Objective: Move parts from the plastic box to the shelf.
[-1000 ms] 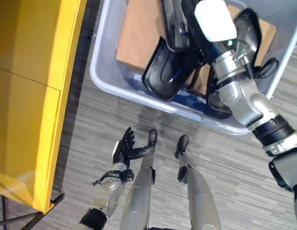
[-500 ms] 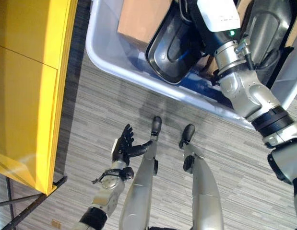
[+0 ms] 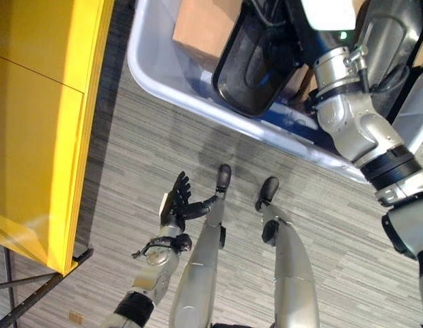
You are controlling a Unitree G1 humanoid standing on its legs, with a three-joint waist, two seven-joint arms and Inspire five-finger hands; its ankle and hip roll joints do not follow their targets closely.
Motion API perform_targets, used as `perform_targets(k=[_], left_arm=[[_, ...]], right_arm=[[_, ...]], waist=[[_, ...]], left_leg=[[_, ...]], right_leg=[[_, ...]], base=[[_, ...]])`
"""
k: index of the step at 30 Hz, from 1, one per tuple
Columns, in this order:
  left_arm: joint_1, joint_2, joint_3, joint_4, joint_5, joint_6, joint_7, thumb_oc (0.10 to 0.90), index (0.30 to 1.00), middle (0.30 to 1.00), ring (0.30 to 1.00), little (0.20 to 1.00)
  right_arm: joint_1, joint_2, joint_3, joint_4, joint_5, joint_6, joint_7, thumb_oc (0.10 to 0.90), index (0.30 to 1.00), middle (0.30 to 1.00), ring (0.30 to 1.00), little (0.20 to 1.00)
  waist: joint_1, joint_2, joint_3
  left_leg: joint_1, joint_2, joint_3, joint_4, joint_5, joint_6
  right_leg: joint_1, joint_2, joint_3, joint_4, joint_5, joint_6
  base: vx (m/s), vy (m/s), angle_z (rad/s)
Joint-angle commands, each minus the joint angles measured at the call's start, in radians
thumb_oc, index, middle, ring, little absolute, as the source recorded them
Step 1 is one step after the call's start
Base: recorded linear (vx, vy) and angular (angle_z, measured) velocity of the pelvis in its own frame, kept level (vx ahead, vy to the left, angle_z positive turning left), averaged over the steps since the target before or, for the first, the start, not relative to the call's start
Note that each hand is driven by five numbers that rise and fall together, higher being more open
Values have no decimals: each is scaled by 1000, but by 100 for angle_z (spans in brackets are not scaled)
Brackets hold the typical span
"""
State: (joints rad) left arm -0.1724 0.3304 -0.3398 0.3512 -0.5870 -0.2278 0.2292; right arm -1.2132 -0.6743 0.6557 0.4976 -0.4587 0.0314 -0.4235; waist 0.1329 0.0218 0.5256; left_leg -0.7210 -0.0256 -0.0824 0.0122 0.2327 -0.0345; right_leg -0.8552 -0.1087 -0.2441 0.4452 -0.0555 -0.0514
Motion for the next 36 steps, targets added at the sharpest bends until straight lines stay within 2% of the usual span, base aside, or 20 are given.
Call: perform_targets(k=[1,12,15,25,30,32,33,36], left_arm=[[35,19,8,-35,-21,-44,4,900,1000,1000,1000,1000],[41,9,5,-5,-10,-27,-17,900,1000,1000,1000,1000],[47,11,5,6,1,-21,-25,900,1000,1000,1000,1000],[88,33,14,36,33,8,-79,900,1000,1000,1000,1000],[123,52,30,24,49,24,-112,900,1000,1000,1000,1000],[138,52,35,35,65,38,-132,900,1000,1000,1000,1000],[139,53,34,35,65,38,-132,900,1000,1000,1000,1000],[155,46,34,36,78,49,-148,900,1000,1000,1000,1000]], right_arm=[[-28,-33,-6,-120,-2,-46,-48,400,300,300,300,300],[123,-34,-98,-273,-21,-77,-47,400,300,300,300,300],[157,-43,-111,-303,-29,-86,-40,400,300,300,300,300],[235,-85,-150,-420,-37,-120,5,400,300,300,300,300],[301,-96,-184,-483,-30,-143,48,400,300,300,300,300],[366,-108,-215,-529,-18,-159,74,400,300,300,300,300],[371,-108,-218,-533,-18,-158,76,400,300,300,300,300],[458,-99,-260,-562,12,-172,95,400,300,300,300,300]], waist=[[2,-21,-6],[-4,-41,-6],[-5,-45,-29],[-26,-39,-170],[-51,-43,-256],[-76,-44,-308],[-74,-44,-308],[-97,-40,-357]], left_leg=[[111,-9,88,53,-162,19],[320,-4,95,-14,-149,11],[380,-2,97,-34,-147,9],[544,2,97,-97,-140,10],[599,10,106,-99,-149,10],[628,14,118,-99,-155,12],[630,14,118,-99,-156,12],[661,16,131,-99,-164,17]], right_leg=[[197,10,68,-227,84,118],[388,14,66,-261,94,127],[439,13,62,-268,90,128],[583,13,64,-298,71,133],[644,22,73,-326,73,138],[676,29,85,-338,76,141],[678,30,85,-340,77,141],[710,39,104,-357,83,142]], base=[[-35,8,0],[-44,5,-2],[-2,3,-2],[6,4,-2],[34,-12,-4],[68,-23,-5],[58,-12,-8],[54,-9,-4]])
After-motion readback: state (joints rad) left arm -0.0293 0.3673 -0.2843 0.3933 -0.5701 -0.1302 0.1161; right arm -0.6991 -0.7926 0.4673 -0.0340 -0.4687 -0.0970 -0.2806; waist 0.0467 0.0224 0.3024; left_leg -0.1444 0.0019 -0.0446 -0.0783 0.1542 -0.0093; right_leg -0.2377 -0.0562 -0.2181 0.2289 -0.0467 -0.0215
